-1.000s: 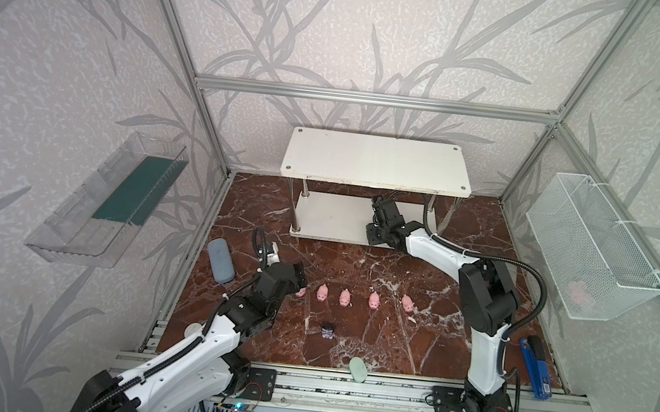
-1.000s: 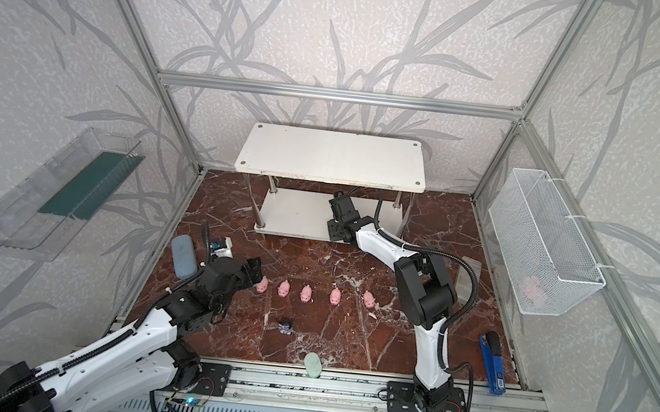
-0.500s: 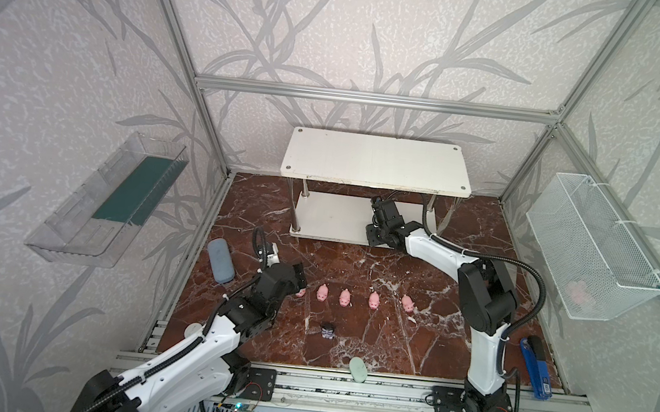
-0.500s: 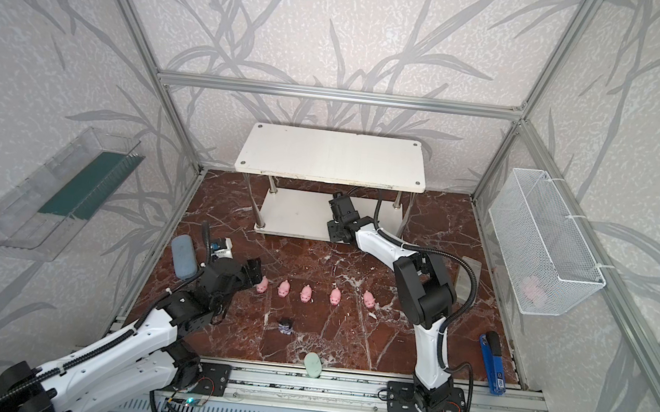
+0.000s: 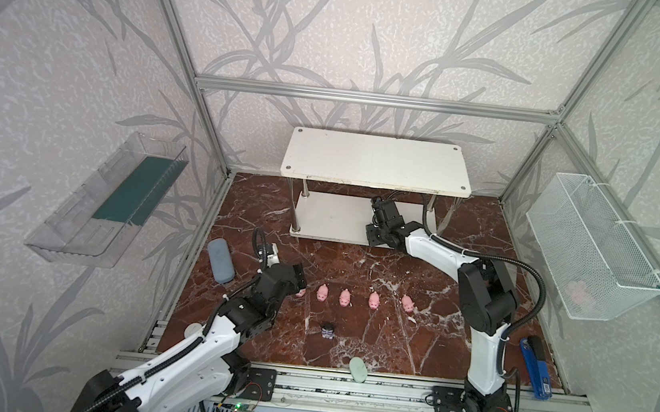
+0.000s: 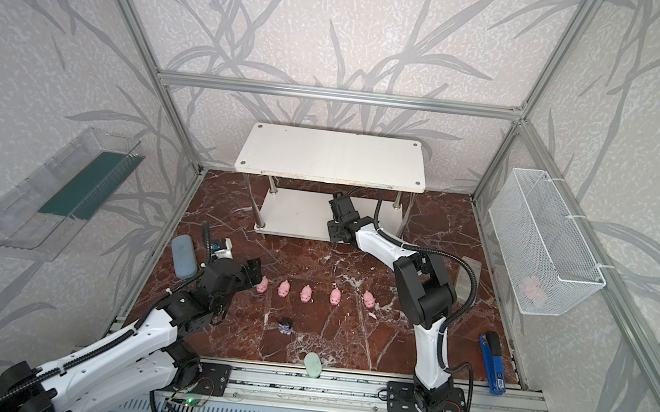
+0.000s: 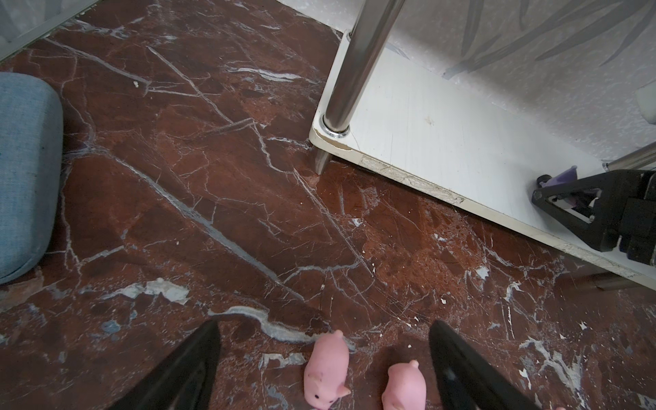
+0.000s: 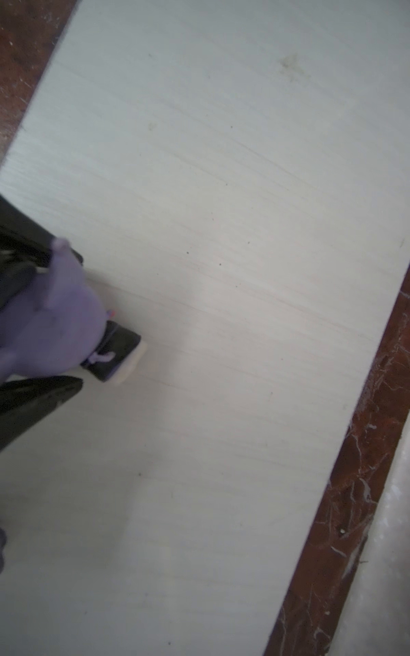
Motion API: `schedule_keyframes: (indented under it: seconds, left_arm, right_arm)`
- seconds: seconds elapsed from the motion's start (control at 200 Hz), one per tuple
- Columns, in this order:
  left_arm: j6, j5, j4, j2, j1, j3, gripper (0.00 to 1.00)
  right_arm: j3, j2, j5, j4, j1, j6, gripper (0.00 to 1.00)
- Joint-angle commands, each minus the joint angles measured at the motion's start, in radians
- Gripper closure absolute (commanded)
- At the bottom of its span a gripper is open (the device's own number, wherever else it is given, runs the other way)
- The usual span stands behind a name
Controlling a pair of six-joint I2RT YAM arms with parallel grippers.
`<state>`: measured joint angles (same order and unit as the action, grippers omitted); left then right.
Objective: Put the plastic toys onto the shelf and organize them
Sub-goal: 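Lower the purple figurine onto the lower shelf and open the right gripper, then withdraw the right gripper from the shelf while the left arm swings toward the pigs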
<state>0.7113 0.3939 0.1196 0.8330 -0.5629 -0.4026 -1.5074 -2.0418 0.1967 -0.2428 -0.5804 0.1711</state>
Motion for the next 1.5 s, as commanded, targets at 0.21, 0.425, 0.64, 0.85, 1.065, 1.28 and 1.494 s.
schedule_keyframes:
  seconds: [0.21,0.425,0.64,0.85,1.065,1.28,1.494]
  left_arm:
    - [0.015,0.021,-0.003,-0.015,-0.002,0.012,0.1]
    - [0.014,0.022,-0.003,-0.022,-0.002,0.012,0.1]
    - [0.013,0.026,0.001,-0.029,-0.002,0.016,0.1]
    - [0.015,0.028,0.002,-0.036,-0.002,0.024,0.1]
    - [0.015,0.03,0.009,-0.041,-0.003,0.024,0.1]
    - [0.005,0.002,0.018,-0.049,-0.002,0.019,0.1]
    - [0.007,-0.072,0.11,-0.057,-0.008,-0.018,0.1]
  right_arm:
    - [0.036,0.064,-0.016,0.02,0.006,0.015,0.46]
    - [0.077,0.114,-0.027,0.044,0.006,0.028,0.45]
    - [0.119,0.176,-0.05,0.061,0.006,0.04,0.44]
    - [0.157,0.229,-0.056,0.071,0.006,0.039,0.44]
    - [0.23,0.314,-0.1,0.101,0.005,0.066,0.44]
    - [0.337,0.446,-0.151,0.15,0.002,0.085,0.44]
    - [0.455,0.573,-0.128,0.176,-0.018,0.081,0.44]
